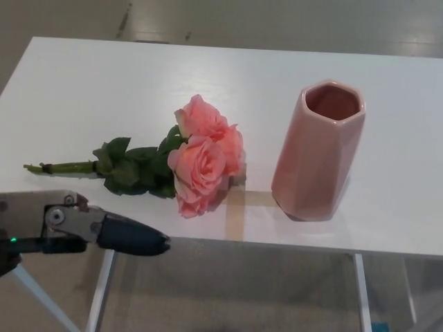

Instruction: Use the left hand to pick up the rose and then lift and insert it into the pink vase.

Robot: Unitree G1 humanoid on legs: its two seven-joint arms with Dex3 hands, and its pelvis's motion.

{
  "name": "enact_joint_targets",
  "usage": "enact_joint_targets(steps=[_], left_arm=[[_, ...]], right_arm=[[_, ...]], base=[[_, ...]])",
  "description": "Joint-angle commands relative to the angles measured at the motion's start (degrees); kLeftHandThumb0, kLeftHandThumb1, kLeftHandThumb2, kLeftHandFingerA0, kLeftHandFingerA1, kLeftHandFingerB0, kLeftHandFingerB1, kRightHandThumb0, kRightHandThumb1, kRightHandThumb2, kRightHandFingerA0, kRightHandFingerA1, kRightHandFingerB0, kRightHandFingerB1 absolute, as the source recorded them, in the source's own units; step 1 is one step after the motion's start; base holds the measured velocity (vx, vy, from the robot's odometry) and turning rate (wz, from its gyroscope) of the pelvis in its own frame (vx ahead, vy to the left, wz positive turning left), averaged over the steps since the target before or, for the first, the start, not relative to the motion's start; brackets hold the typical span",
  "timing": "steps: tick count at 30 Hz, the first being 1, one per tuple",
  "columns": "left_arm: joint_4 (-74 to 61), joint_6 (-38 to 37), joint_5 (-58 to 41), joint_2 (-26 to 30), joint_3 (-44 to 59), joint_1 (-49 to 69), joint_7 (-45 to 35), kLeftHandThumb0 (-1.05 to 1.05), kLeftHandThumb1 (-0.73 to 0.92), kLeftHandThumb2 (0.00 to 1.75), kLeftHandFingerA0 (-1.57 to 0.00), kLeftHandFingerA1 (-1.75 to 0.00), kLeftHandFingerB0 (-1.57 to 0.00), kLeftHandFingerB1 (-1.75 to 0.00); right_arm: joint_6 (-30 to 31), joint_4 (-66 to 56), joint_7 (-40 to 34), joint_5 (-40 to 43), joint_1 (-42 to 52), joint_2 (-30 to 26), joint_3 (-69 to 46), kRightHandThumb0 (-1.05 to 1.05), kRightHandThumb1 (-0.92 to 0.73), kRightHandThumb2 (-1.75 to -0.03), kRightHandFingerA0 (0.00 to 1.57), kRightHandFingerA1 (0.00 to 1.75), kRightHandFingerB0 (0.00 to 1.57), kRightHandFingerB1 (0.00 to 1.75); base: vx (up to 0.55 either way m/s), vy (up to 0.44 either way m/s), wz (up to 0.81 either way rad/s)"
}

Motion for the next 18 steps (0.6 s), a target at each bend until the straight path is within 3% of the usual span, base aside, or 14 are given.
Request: enact_joint_targets(steps=[1, 10, 11, 18], left_arm=[[37.7, 11.2, 62.2, -1.8, -40.3, -50.1, 14.5, -0.59, 0.41, 0.56, 0.0, -0.19, -0.07, -0.25], [44.5, 14.5, 65.3, -4.7, -46.9, -55.0, 17.2, -0.59, 0.43, 0.54, 0.0, -0.16, -0.07, -0.25], [45.5, 14.9, 65.9, -5.3, -48.2, -55.8, 17.6, -0.56, 0.37, 0.72, 0.0, -0.06, -0.09, -0.22], [51.9, 15.2, 67.5, -6.5, -52.4, -60.0, 18.8, -0.57, 0.37, 0.71, 0.0, -0.02, -0.08, -0.19]], right_arm=[[0.5, 0.3, 1.0, 0.4, -0.9, -1.0, 0.0, -0.33, -0.7, -0.6, 0.65, 0.5, 0.53, 0.44], [0.4, 0.3, 1.1, 0.1, -0.9, -0.7, 0.3, -0.33, -0.69, -0.59, 0.67, 0.51, 0.54, 0.45], [0.5, 0.3, 1.2, 0.2, -0.9, -0.7, 0.2, -0.33, -0.69, -0.59, 0.67, 0.5, 0.54, 0.44], [0.8, 0.5, 1.1, 0.4, -1.3, -0.7, 0.0, -0.33, -0.69, -0.59, 0.67, 0.5, 0.54, 0.45]], base=[[0.0, 0.0, 0.1], [0.0, 0.0, 0.0], [0.0, 0.0, 0.0], [0.0, 0.0, 0.0]])
